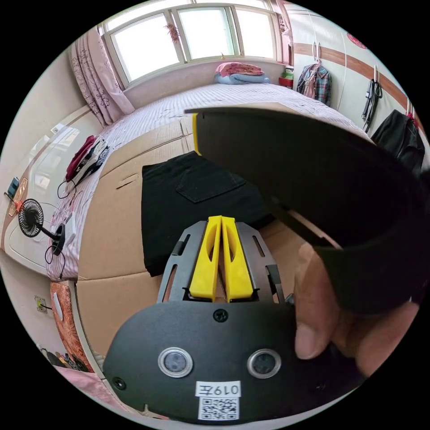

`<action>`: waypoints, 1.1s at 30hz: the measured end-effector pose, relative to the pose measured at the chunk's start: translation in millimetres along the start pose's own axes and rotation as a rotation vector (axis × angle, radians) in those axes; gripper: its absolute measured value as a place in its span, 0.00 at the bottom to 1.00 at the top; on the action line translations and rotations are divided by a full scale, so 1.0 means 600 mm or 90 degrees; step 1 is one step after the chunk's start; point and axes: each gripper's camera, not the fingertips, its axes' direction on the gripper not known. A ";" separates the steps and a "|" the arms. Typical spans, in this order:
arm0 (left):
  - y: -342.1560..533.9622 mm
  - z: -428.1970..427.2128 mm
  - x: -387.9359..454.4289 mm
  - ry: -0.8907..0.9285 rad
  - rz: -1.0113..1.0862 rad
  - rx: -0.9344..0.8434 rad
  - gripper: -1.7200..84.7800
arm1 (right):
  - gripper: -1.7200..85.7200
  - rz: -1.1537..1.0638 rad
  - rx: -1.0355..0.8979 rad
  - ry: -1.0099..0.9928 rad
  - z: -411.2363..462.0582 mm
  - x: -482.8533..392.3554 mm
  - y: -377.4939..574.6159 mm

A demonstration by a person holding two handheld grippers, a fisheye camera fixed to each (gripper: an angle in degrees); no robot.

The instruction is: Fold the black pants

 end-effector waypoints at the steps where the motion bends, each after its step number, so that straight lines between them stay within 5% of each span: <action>1: 0.001 -0.001 0.000 -0.006 -0.003 0.001 0.03 | 0.10 -0.012 0.012 0.004 -0.005 -0.001 0.004; 12: 0.015 0.013 -0.038 -0.025 -0.073 -0.017 0.03 | 0.01 -0.039 -0.037 0.033 0.001 0.031 0.040; 33: 0.072 0.069 -0.061 -0.025 -0.118 -0.022 0.03 | 0.01 -0.399 -0.109 0.020 0.027 -0.096 0.146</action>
